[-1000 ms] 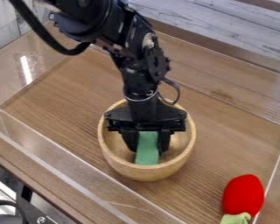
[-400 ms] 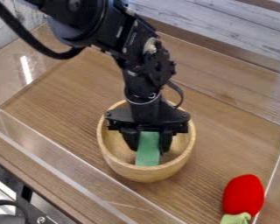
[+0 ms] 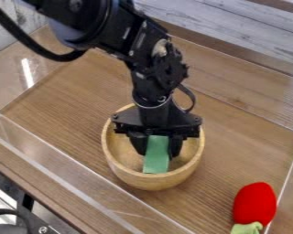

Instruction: Remove the green block from the brown bowl and put it on the table

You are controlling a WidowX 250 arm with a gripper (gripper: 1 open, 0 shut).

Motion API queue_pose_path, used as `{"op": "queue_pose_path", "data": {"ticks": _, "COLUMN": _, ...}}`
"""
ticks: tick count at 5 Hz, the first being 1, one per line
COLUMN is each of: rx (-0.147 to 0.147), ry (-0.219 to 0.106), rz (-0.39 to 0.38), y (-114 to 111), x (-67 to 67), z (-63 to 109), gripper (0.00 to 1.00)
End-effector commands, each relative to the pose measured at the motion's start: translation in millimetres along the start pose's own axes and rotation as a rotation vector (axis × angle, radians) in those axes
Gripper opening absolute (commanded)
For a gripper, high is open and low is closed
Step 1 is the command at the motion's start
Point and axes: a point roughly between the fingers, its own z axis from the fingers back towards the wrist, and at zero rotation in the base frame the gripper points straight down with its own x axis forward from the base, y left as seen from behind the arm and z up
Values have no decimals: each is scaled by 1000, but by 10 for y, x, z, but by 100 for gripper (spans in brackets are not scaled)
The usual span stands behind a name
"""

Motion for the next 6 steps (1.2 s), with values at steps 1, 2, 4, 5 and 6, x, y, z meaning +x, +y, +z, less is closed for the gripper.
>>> {"op": "queue_pose_path", "data": {"ticks": 1, "rx": -15, "ry": -40, "rz": -8, "y": -28, "x": 66, "z": 76, "gripper": 0}}
{"op": "queue_pose_path", "data": {"ticks": 2, "rx": -10, "ry": -40, "rz": -10, "y": -19, "x": 70, "z": 63, "gripper": 0}}
{"op": "queue_pose_path", "data": {"ticks": 4, "rx": -9, "ry": -36, "rz": -8, "y": 17, "x": 130, "z": 282, "gripper": 0}}
{"op": "queue_pose_path", "data": {"ticks": 5, "rx": -9, "ry": -39, "rz": 6, "y": 86, "x": 210, "z": 433, "gripper": 0}}
{"op": "queue_pose_path", "data": {"ticks": 6, "rx": 6, "ry": -50, "rz": 31, "y": 257, "x": 325, "z": 531, "gripper": 0}}
